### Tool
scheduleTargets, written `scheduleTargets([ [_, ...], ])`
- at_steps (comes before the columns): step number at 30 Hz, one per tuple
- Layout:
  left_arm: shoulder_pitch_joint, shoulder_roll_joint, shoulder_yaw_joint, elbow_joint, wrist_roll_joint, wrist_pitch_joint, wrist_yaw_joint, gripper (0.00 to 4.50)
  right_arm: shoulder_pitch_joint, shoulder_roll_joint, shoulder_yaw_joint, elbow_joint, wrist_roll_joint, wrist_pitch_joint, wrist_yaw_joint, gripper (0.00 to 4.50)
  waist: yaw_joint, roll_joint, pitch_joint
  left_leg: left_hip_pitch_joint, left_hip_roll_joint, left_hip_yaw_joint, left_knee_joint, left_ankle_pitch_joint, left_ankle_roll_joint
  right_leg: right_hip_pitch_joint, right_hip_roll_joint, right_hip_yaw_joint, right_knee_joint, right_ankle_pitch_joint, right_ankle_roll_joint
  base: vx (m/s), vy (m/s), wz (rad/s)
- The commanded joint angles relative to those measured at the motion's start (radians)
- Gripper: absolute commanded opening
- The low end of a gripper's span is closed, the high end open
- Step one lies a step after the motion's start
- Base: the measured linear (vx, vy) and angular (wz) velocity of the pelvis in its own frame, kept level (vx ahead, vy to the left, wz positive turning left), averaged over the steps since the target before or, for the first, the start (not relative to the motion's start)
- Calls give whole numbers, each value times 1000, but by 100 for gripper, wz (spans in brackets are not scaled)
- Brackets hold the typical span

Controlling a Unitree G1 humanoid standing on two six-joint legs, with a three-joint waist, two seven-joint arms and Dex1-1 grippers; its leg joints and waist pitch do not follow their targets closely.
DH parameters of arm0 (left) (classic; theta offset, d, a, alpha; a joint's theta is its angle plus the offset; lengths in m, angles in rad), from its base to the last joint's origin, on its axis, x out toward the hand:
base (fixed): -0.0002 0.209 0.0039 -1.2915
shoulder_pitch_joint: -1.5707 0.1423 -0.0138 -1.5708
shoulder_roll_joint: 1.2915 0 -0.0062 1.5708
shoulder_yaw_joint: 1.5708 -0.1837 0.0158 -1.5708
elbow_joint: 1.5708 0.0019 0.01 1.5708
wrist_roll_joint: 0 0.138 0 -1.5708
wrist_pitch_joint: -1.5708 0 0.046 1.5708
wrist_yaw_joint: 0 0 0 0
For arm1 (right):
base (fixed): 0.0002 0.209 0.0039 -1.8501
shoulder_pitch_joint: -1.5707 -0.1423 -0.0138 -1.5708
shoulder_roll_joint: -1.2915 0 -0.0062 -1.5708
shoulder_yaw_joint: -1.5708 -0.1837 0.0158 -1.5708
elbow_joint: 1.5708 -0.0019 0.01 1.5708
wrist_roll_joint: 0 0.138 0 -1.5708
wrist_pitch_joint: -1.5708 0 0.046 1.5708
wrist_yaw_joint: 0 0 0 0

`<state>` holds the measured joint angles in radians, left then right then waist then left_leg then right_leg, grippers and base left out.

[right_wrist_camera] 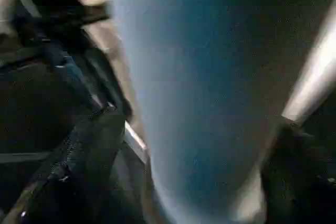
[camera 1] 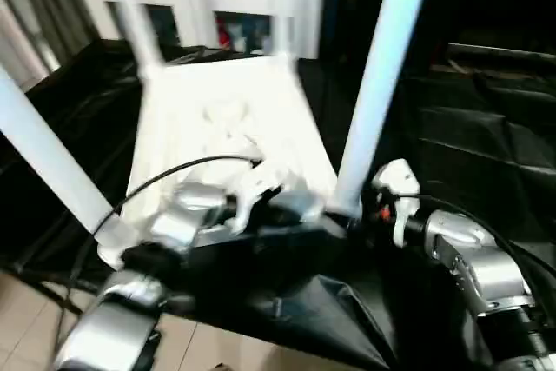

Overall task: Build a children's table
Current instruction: Rotate leg to tighten

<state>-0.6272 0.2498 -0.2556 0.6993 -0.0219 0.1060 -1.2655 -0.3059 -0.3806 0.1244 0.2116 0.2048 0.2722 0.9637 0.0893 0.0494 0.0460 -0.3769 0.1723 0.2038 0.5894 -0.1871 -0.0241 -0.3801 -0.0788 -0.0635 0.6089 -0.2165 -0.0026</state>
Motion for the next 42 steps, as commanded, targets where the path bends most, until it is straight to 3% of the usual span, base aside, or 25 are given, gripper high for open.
scheduleTargets([
  [1, 33, -2, -4, -33, -61, 30, -59, 0, 1, -21, 36, -20, 18, 0, 63, 392, 1, -21, -60, 16, 75, -32, -65, -125, 92, 34, -85, 51, -63, -63, -266, 0, 0, 0],
  [5, 43, 27, 11, -44, -62, 49, -76, 0, -4, -47, 60, -7, 6, -7, 105, 392, 0, -25, -59, 12, 71, -31, -62, -127, 95, 34, -86, 49, -62, -60, -272, 0, 0, 0],
  [6, 45, 30, 14, -46, -61, 51, -75, 0, -5, -48, 60, -5, 7, -7, 111, 366, 1, -24, -58, 11, 70, -31, -63, -134, 92, 34, -87, 50, -64, -82, -265, 0, 0, 0],
  [8, 47, 35, 17, -52, -61, 54, -75, 0, -10, -50, 62, 3, 3, -13, 115, 359, 0, -24, -57, 12, 70, -32, -64, -143, 82, 34, -87, 51, -67, -113, -255, 0, 0, 0],
  [11, 51, 39, 20, -64, -63, 63, -73, 0, -16, -50, 64, 16, -6, -24, 118, 341, -1, -23, -59, 13, 71, -32, -63, -134, 80, 33, -85, 50, -65, -99, -256, 0, 0, 0],
  [13, 57, 42, 22, -81, -65, 73, -64, 0, -25, -49, 67, 31, -11, -38, 111, 315, 0, -29, -59, 11, 70, -32, -62, -124, 85, 36, -87, 50, -63, -86, -259, 0, 0, 0],
  [22, 60, 40, 19, -88, -61, 77, -52, 0, -26, -52, 82, 51, -38, -74, 107, 255, -2, -27, -60, 11, 69, -31, -59, -112, 94, 36, -84, 49, -62, -80, -259, 0, 0, 0],
  [32, 70, 43, 18, -94, -59, 81, -47, 0, -9, -44, 83, 50, -34, -89, 96, 247, -3, -25, -62, 11, 67, -31, -55, -101, 104, 37, -82, 48, -58, -45, -270, 0, 0, 0],
  [34, 55, 20, 25, -61, -36, 66, 30, 0, 1, -2, 45, 67, -32, -88, 1, 247, -3, -25, -62, 10, 68, -31, -56, -97, 106, 37, -83, 49, -58, -38, -271, 0, 0, 0],
  [37, 31, -8, 25, -16, -2, 57, 120, 0, 2, 35, 21, 94, -51, -84, -103, 247, -10, -25, -57, 13, 66, -33, -61, -147, 75, 33, -83, 48, -68, -115, -266, 0, 0, 0],
  [39, 4, -40, 30, 27, 16, 47, 197, 0, 7, 62, 13, 105, -74, -49, -190, 247, -16, -27, -52, 17, 65, -34, -65, -187, 53, 33, -83, 49, -78, -197, -245, 0, 0, 0],
  [40, -10, -60, 32, 44, 20, 51, 229, 0, 9, 85, 2, 109, -77, -24, -241, 247, -19, -26, -45, 25, 64, -36, -71, -251, 23, 28, -83, 51, -91, -308, -218, 0, 0, 0],
  [41, -18, -72, 33, 54, 21, 56, 246, 0, 10, 100, -6, 112, -77, -8, -272, 247, -19, -26, -45, 25, 64, -36, -71, -251, 23, 28, -83, 51, -91, -308, -218, 0, 0, 0],
  [42, -38, -96, 33, 78, 32, 62, 296, 0, 12, 130, -19, 114, -84, 6, -333, 247, -20, -27, -42, 28, 63, -38, -74, -286, 8, 28, -87, 51, -98, -374, -200, 0, 0, 0],
])
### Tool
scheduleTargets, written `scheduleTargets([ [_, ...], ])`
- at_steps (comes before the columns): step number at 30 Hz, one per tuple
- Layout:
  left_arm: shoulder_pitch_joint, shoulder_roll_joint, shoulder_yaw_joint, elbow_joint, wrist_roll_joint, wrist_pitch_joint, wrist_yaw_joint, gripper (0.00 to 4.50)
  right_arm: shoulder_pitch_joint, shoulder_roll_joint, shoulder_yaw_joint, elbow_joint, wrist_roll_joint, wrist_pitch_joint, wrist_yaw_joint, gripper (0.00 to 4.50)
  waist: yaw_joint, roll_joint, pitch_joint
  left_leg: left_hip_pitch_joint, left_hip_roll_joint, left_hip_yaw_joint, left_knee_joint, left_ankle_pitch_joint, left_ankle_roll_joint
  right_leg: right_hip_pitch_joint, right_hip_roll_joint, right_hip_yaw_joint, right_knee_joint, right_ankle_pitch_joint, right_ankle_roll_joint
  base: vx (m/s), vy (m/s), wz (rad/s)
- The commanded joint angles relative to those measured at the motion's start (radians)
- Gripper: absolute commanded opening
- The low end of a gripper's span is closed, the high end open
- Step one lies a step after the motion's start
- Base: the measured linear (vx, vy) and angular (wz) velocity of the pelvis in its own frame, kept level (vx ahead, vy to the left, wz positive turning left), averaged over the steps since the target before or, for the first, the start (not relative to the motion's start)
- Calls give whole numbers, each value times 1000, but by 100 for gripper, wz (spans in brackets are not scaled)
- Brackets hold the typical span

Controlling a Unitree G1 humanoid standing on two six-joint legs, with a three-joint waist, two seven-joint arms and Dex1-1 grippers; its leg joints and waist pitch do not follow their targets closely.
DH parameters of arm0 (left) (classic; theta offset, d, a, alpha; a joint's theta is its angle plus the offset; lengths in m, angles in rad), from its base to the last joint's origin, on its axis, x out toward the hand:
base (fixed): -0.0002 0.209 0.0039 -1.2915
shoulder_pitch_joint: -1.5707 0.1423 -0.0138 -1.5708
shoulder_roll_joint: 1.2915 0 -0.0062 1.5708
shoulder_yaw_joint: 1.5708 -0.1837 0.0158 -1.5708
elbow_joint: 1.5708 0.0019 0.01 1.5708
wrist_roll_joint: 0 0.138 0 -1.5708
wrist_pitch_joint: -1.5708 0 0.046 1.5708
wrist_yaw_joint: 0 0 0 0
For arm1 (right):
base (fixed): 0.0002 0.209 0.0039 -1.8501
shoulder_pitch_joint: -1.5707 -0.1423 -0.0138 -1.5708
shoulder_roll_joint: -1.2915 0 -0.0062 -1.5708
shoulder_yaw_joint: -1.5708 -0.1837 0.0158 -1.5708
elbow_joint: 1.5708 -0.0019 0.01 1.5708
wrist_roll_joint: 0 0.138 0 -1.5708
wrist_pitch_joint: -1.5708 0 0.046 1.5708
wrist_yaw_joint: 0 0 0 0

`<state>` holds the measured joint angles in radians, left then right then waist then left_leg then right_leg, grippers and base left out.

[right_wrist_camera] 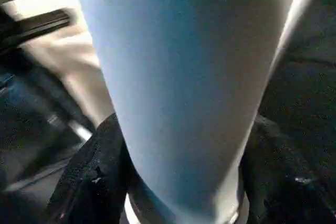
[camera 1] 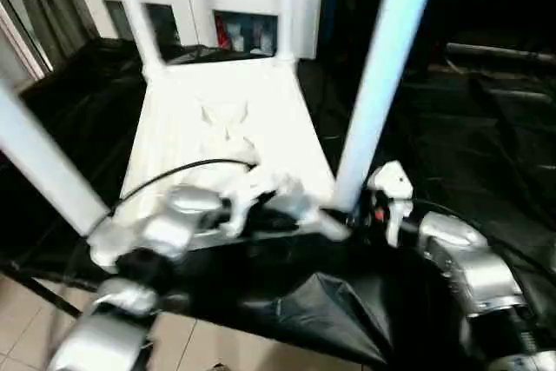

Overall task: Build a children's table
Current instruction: Rotate leg to tighten

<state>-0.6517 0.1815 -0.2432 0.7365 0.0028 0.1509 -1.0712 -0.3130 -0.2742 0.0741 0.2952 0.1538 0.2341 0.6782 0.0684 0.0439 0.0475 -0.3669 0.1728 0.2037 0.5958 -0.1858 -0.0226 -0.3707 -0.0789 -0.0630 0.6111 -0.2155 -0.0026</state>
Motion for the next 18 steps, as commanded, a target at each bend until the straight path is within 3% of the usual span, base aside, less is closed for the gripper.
scheduleTargets([
  [1, -42, -62, 19, 75, 23, 28, 171, 0, 18, 70, 9, 34, -40, 70, -140, 247, -4, -21, -41, 24, 64, -41, -84, -319, -10, 14, -88, 51, -106, -425, -183, 0, 0, 0],
  [2, -57, -79, 22, 91, 26, 37, 206, 0, 16, 92, 1, 36, -46, 81, -182, 247, -5, -20, -41, 33, 65, -41, -85, -342, -24, 7, -87, 54, -111, -441, -176, 0, 0, 0],
  [5, -80, -107, 28, 120, 28, 49, 259, 0, 12, 129, -12, 43, -60, 92, -256, 246, -7, -21, -44, 31, 64, -45, -88, -344, -35, 10, -89, 54, -109, -426, -171, 0, 0, 0],
  [6, -117, -155, 38, 169, 33, 56, 346, 0, -7, 198, -22, 56, -74, 92, -364, 246, -7, -20, -44, 24, 63, -45, -89, -333, -29, 15, -89, 54, -109, -402, -169, 0, 0, 0],
  [7, -126, -168, 41, 184, 35, 52, 364, 0, -15, 221, -27, 60, -76, 91, -401, 246, -10, -19, -44, 28, 60, -44, -89, -334, -35, 8, -88, 55, -110, -392, -173, 0, 0, 0],
  [10, -146, -188, 48, 221, 43, 33, 401, 0, -44, 277, -28, 69, -73, 89, -447, 246, -8, -17, -46, 24, 61, -45, -91, -324, -26, 14, -89, 55, -108, -348, -174, 0, 0, 0],
  [14, -139, -172, 37, 218, 44, 12, 365, 0, -54, 266, 4, 55, -78, 64, -382, 246, -8, -18, -47, 18, 61, -43, -90, -303, -9, 18, -91, 56, -105, -311, -177, 0, 0, 0],
  [15, -135, -165, 36, 212, 43, 9, 348, 0, -51, 250, 15, 48, -85, 59, -363, 301, -8, -18, -47, 17, 61, -44, -90, -300, -8, 20, -91, 56, -104, -313, -177, 0, 0, 0],
  [18, -120, -140, 28, 197, 39, -2, 290, 0, -48, 213, 14, 36, -83, 43, -307, 315, -7, -21, -48, 12, 62, -43, -90, -281, 6, 24, -90, 55, -101, -297, -176, 0, 0, 0],
])
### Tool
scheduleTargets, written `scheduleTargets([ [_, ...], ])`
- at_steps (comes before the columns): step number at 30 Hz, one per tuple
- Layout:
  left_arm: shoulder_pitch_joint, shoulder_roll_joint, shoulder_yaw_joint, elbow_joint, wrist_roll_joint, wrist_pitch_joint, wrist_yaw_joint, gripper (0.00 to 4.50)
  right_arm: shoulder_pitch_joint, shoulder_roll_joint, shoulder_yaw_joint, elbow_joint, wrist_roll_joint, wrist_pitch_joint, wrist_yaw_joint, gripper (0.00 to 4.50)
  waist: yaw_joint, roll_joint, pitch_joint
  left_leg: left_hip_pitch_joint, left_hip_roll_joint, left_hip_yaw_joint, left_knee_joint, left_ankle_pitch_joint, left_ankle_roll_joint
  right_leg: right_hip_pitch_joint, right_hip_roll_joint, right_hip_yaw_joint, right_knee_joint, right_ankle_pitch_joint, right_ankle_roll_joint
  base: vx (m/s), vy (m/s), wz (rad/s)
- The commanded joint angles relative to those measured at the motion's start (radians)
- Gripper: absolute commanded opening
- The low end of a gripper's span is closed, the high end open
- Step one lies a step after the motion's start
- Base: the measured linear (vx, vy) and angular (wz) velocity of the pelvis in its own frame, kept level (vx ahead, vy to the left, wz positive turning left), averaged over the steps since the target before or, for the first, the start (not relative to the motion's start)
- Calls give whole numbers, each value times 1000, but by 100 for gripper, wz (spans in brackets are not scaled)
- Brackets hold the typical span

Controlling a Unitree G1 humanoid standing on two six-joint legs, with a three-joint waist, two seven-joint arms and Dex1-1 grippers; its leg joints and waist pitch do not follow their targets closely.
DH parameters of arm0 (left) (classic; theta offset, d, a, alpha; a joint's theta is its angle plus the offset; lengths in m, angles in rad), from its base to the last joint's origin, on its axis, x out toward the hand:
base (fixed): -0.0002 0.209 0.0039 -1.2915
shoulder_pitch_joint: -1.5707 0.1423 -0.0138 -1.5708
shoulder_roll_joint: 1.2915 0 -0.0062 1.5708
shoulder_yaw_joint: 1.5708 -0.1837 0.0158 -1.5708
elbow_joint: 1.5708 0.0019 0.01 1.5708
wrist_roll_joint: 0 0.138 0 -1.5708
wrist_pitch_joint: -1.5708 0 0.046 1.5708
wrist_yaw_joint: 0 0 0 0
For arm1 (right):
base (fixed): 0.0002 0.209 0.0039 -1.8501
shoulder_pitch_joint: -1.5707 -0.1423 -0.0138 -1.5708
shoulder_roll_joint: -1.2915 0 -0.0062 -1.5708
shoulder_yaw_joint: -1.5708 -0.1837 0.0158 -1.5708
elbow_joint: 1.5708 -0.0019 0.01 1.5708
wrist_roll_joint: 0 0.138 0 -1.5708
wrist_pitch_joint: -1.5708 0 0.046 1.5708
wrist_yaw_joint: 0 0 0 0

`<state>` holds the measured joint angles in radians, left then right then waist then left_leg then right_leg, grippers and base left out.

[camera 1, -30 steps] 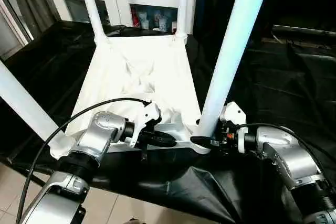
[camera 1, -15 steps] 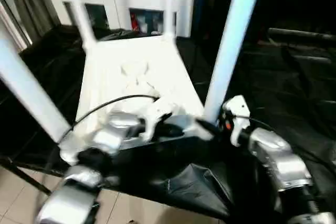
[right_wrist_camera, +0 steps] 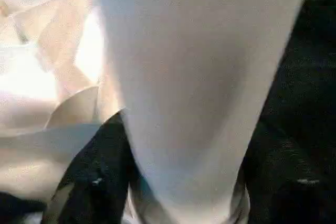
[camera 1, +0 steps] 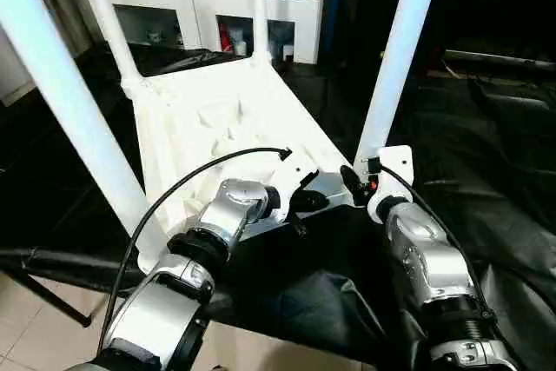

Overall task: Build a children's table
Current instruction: Rotate leg to tighten

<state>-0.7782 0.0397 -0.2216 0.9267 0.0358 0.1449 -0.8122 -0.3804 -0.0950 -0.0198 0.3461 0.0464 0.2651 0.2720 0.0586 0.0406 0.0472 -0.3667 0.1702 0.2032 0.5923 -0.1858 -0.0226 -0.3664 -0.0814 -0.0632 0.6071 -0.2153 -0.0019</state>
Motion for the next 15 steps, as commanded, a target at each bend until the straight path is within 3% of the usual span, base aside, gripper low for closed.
scheduleTargets([
  [1, 11, 10, 5, 2, 5, -6, 15, 0, 18, 19, 102, -17, 31, 13, 116, 330, 1, -18, -46, 9, 65, -44, -87, -282, 10, 21, -90, 54, -97, -301, -176, 0, 0, 0],
  [2, 14, 15, 5, 0, 5, -11, 6, 0, 17, 11, 99, -19, 35, 13, 126, 330, -3, -18, -47, 4, 65, -48, -90, -268, 12, 27, -90, 52, -95, -296, -174, 0, 0, 0],
  [3, 30, 41, 1, -19, 1, -23, -48, 0, 12, -36, 89, -31, 61, 21, 194, 358, -5, -17, -46, 4, 66, -47, -90, -268, 12, 26, -88, 51, -96, -295, -175, 0, 0, 0],
  [4, 36, 50, -1, -25, -1, -32, -68, 0, 12, -52, 86, -35, 70, 25, 219, 358, -5, -19, -46, 9, 66, -46, -88, -280, 20, 25, -88, 52, -98, -292, -182, 0, 0, 0],
  [6, 58, 79, -5, -55, -16, -46, -147, 0, 14, -111, 85, -58, 99, 35, 319, 369, -4, -20, -47, 7, 67, -44, -84, -266, 30, 29, -88, 54, -95, -269, -195, 0, 0, 0],
  [8, 77, 98, -9, -83, -35, -61, -214, 0, 21, -156, 97, -76, 107, 41, 393, 396, -3, -20, -53, 6, 67, -40, -79, -216, 49, 27, -87, 54, -87, -192, -218, 0, 0, 0],
  [10, 114, 143, -25, -152, -68, -60, -338, 0, 44, -240, 142, -108, 91, 33, 522, 408, 0, -19, -56, 4, 69, -39, -76, -167, 67, 29, -86, 52, -77, -120, -239, 0, 0, 0],
  [11, 128, 162, -30, -179, -78, -55, -377, 0, 54, -275, 167, -119, 77, 19, 570, 413, 4, -23, -58, 2, 69, -38, -71, -137, 82, 34, -84, 51, -68, -68, -251, 0, 0, 0],
  [15, 153, 188, -24, -227, -103, -31, -432, 0, 65, -316, 199, -130, 84, 6, 645, 419, 15, -17, -63, 2, 71, -31, -63, -111, 108, 26, -82, 48, -58, 1, -282, 0, 0, 0],
])
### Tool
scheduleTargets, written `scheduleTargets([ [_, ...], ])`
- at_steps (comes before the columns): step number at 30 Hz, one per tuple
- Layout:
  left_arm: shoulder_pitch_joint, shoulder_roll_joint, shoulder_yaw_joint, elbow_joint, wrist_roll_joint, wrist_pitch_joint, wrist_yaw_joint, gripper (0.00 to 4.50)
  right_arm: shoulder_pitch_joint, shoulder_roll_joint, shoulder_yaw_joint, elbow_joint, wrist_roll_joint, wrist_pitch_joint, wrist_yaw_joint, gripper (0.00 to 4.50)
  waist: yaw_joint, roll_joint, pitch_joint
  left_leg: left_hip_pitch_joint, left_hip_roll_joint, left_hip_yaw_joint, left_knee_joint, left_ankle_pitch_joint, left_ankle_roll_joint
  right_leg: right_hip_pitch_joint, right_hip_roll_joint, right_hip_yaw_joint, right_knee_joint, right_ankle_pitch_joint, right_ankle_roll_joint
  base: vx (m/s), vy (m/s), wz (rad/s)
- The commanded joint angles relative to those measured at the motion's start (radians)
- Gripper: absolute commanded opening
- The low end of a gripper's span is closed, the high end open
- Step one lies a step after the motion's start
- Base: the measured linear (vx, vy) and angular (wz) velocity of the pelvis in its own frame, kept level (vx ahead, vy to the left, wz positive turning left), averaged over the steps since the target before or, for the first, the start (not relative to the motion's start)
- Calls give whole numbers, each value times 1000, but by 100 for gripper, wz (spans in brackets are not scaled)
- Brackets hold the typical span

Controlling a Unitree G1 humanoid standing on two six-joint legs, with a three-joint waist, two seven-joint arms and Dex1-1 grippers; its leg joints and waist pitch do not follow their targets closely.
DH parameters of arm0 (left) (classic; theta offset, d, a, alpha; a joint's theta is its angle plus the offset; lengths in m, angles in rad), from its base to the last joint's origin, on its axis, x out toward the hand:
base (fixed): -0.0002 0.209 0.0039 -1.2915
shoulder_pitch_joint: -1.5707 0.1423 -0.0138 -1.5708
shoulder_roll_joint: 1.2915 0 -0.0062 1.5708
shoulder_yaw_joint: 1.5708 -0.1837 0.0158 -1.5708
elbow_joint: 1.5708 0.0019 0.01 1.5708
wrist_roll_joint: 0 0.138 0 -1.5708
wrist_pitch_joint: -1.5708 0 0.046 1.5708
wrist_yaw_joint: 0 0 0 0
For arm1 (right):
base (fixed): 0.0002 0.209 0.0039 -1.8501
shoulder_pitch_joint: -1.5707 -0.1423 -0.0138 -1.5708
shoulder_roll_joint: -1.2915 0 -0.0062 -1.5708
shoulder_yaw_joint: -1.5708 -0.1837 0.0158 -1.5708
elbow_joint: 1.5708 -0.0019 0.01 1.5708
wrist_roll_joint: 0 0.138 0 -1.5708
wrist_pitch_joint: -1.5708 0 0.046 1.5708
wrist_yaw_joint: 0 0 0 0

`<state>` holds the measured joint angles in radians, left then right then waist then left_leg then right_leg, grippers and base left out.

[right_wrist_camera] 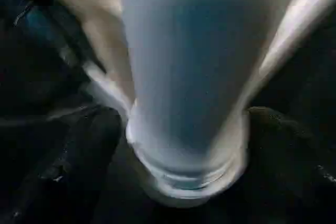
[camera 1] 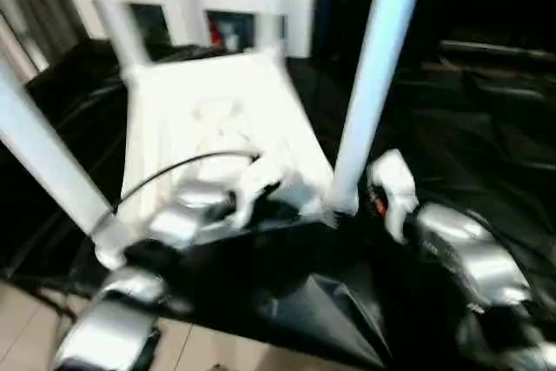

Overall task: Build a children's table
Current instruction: Rotate leg to tighten

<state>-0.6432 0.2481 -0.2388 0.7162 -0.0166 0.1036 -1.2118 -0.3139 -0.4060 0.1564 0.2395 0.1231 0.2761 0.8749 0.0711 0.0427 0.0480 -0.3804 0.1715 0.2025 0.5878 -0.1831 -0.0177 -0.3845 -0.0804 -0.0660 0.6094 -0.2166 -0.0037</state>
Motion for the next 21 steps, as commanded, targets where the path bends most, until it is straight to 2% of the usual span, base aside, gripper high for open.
scheduleTargets([
  [1, 21, -17, -5, -22, -54, 14, -41, 0, -1, -7, 25, -25, 11, -6, 49, 419, 5, -18, -63, 14, 71, -30, -59, -116, 103, 42, -83, 51, -60, -4, -283, 0, 0, 0],
  [3, 37, 4, 2, -49, -67, 29, -76, 0, -3, -12, 34, -28, 20, -15, 80, 419, 7, -21, -58, 14, 72, -30, -62, -141, 95, 39, -83, 50, -63, -49, -280, 0, 0, 0],
  [7, 50, 20, 9, -71, -75, 41, -81, 0, -5, -6, 32, -33, 51, -16, 107, 419, 8, -22, -58, 16, 71, -32, -64, -159, 73, 40, -85, 52, -66, -92, -269, 0, 0, 0],
  [8, 55, 23, 10, -81, -79, 50, -89, 0, -5, -5, 31, -34, 57, -18, 115, 419, 8, -24, -58, 14, 71, -32, -63, -150, 75, 42, -86, 53, -65, -86, -267, 0, 0, 0],
  [13, 68, 31, 15, -100, -82, 69, -104, 0, 1, -7, 9, -64, 111, 7, 171, 419, 9, -22, -63, 13, 70, -29, -56, -101, 103, 42, -82, 51, -56, -11, -277, 0, 0, 0],
  [15, 70, 34, 15, -104, -82, 74, -108, 0, 4, -14, 4, -69, 114, 11, 184, 419, 11, -21, -62, 11, 70, -30, -56, -100, 110, 42, -81, 49, -55, -10, -275, 0, 0, 0],
  [21, 73, 39, 14, -107, -79, 74, -93, 0, 4, -12, 7, -44, 100, -6, 168, 419, 15, -23, -62, 13, 69, -30, -56, -109, 94, 41, -82, 50, -58, -45, -269, 0, 0, 0],
])
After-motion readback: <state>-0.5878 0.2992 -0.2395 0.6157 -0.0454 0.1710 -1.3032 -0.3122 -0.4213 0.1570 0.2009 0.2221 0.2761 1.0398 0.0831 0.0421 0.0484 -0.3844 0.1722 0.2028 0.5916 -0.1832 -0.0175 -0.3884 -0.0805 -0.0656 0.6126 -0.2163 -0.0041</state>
